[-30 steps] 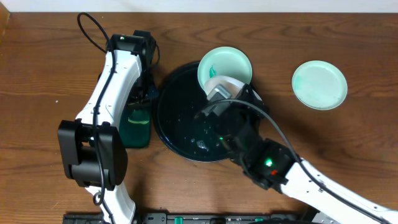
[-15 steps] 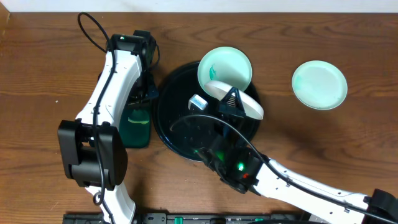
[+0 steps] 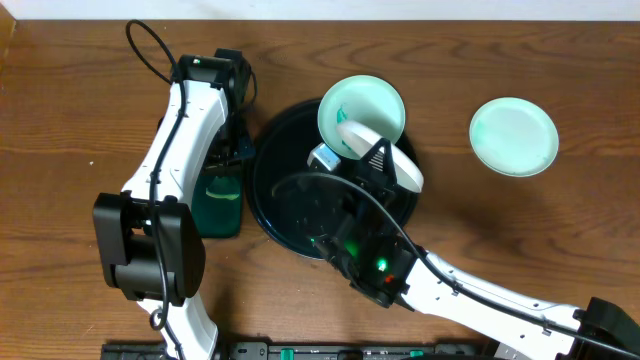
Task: Clean dirty plates on tray and stack at the side
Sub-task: 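Lift and tilt the white plate upright with the right gripper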
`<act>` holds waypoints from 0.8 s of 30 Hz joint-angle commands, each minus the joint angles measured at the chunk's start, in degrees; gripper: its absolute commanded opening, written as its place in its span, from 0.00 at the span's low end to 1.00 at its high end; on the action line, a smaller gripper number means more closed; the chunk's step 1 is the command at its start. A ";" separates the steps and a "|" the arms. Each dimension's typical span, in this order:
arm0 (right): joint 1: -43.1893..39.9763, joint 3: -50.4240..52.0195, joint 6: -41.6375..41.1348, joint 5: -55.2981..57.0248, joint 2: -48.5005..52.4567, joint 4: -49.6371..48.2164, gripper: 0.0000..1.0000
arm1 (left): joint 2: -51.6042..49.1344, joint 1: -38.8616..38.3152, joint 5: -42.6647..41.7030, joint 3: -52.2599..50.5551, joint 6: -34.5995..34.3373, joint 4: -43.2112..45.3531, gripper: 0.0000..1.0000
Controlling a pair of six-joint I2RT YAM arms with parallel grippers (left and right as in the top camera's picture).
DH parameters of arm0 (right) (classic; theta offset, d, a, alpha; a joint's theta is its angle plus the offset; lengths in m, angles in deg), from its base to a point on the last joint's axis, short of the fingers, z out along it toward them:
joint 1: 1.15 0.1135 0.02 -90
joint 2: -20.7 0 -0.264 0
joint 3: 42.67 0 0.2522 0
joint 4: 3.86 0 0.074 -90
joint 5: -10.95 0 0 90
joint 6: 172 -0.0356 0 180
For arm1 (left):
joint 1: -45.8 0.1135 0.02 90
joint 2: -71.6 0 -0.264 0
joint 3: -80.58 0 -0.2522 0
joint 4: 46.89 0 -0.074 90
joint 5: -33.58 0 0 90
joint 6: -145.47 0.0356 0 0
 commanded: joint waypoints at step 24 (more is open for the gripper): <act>5.20 -1.03 -8.33 -9.27 1.11 1.18 0.01 | -0.94 0.20 -1.22 -0.44 2.32 -0.22 0.07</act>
